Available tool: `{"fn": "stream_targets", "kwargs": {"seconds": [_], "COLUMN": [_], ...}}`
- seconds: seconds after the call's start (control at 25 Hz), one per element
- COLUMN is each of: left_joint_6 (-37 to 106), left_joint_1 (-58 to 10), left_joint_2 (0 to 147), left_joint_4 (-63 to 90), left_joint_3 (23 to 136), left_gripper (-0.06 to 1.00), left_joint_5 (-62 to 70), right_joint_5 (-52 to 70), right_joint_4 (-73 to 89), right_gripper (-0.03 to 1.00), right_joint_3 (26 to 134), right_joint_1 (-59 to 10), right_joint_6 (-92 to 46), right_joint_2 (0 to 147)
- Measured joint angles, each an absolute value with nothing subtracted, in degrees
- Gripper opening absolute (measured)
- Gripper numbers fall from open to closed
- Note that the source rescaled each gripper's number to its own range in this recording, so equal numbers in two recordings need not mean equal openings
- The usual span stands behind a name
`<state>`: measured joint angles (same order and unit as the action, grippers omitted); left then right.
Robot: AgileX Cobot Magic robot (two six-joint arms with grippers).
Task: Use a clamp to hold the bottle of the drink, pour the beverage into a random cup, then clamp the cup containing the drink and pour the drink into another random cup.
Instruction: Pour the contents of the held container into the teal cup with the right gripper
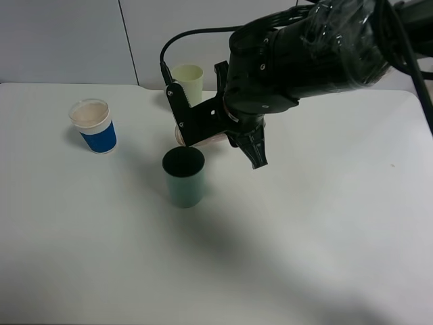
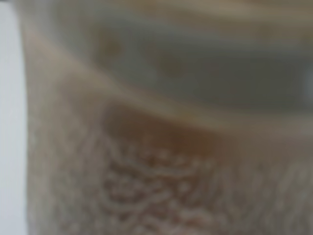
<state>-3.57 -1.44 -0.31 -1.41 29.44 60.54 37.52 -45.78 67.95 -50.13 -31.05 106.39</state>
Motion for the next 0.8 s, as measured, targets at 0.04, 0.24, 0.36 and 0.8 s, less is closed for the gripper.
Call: {"fn": "stream_targets", "kwargs": {"seconds": [0.04, 0.24, 0.36, 0.8], "left_joint_6": [-3.6, -3.6, -3.6, -3.6], "left_joint_1": [-1.4, -1.4, -1.4, -1.4], "left_joint_2": [-0.3, -0.3, -0.3, -0.3], "left_joint_4": [-1.4, -1.4, -1.4, -1.4], "left_joint_3": [29.4, 29.4, 29.4, 29.4], "left_gripper": [1.00, 1.00, 1.00, 1.00], "left_joint_5": [60.5, 60.5, 60.5, 60.5], "right_joint_5": [37.6, 37.9, 38.0, 40.6], "right_joint_4": [-46.0, -47.7, -48.9, -51.1], "right_gripper": [0.01, 0.01, 0.01, 0.01], "right_joint_3": [67.9, 67.9, 67.9, 67.9], "right_joint_1": [-50.1, -50.4, -50.8, -52.4], "right_joint_6": [-31.2, -31.4, -31.4, -31.4], "right_joint_2": [106.4, 106.4, 106.4, 106.4]}}
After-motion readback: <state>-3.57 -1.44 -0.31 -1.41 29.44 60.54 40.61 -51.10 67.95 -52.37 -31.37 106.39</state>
